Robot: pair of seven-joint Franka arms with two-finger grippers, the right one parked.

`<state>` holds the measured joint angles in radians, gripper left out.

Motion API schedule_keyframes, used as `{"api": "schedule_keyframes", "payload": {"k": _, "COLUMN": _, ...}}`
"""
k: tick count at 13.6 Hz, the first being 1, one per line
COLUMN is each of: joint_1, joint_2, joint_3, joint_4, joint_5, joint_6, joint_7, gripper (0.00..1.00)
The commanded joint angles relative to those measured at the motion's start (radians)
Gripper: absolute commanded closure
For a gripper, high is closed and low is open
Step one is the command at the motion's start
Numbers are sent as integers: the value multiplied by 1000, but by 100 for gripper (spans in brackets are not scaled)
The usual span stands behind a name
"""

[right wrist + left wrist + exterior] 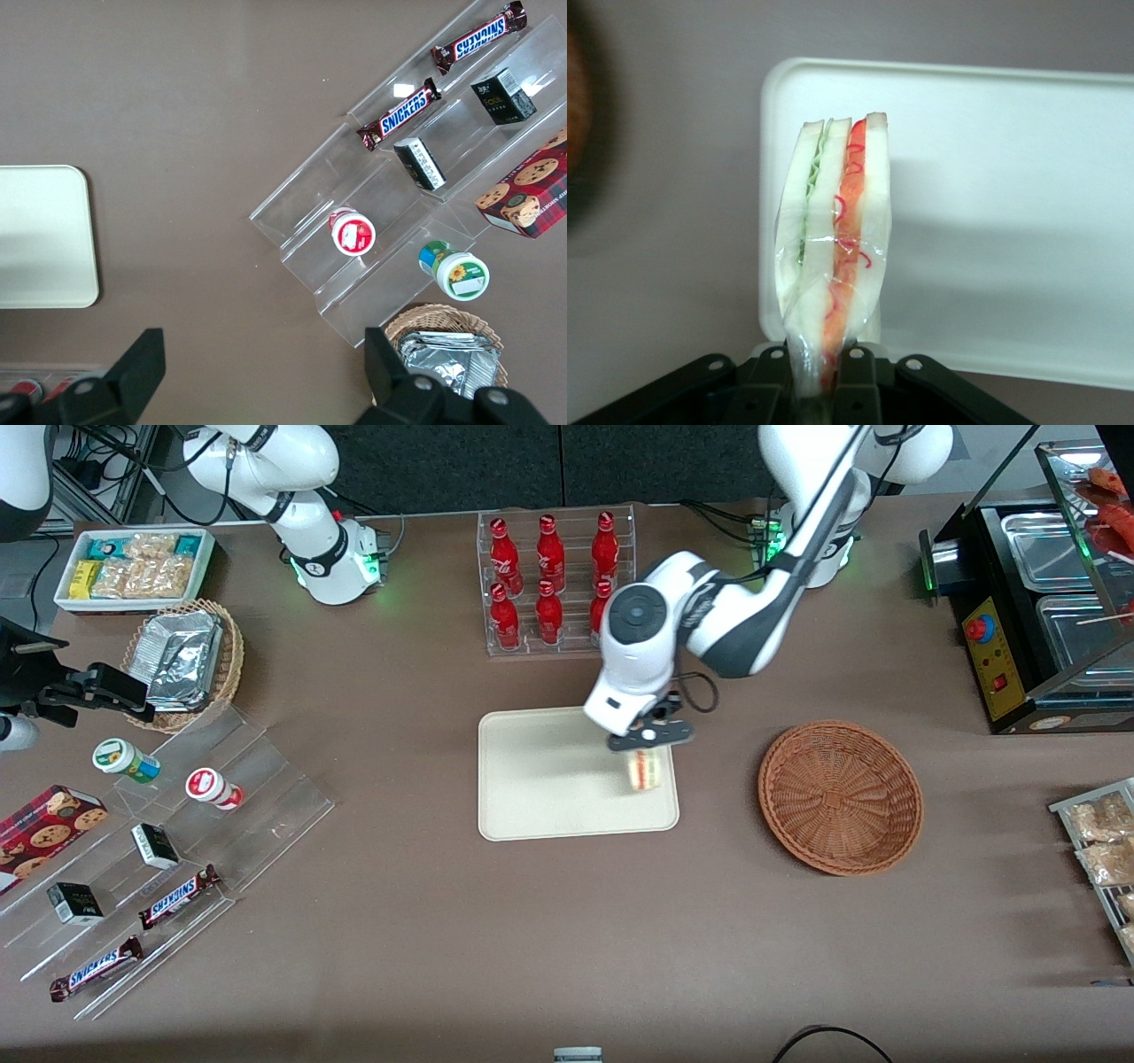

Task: Place sandwich from basket to tray
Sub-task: 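Lift the sandwich and carry it over the white tray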

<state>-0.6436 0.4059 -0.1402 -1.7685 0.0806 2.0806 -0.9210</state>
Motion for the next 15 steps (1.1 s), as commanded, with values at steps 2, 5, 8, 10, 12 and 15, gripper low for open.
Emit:
{"api": "schedule_keyframes", "payload": {"k": 2, "joint_1": -62, "joint_2": 106, "joint_3": 14, "joint_4": 118, "joint_5": -8, "joint_6": -8, "joint_7": 18, "gripper": 100}}
{"api": "schedule_keyframes", "payload": {"k": 5, "joint_1": -76, "joint_2": 169, "joint_3": 14, "joint_4": 171, "joint_5": -10, "joint_6": -8, "joint_7": 2, "gripper": 100}}
{"api": "schedule_keyframes", "payload": {"k": 8, "joint_1": -93, "joint_2": 231, "joint_3": 13, "joint_4": 231, "joint_5": -12, "joint_6": -10, "joint_7": -2, "gripper": 100}}
{"api": "schedule_keyframes", "payload": {"k": 10, "joint_1": -106, "joint_2": 248, "joint_3": 14, "joint_4": 234, "joint_5": -10, "joint_6": -8, "joint_7": -18, "gripper": 100}}
{"api": "schedule_keyframes", "payload": {"k": 12, "joint_1": -110, "joint_2": 267, "joint_3": 14, "joint_4": 239, "joint_5": -5, "joint_6": -5, "joint_7": -19, "gripper": 100}}
{"api": "schedule_keyframes", "payload": {"k": 15, "joint_1": -110, "joint_2": 284, "joint_3": 14, "joint_4": 250, "joint_5": -4, "joint_6": 18, "joint_7": -21, "gripper": 100}}
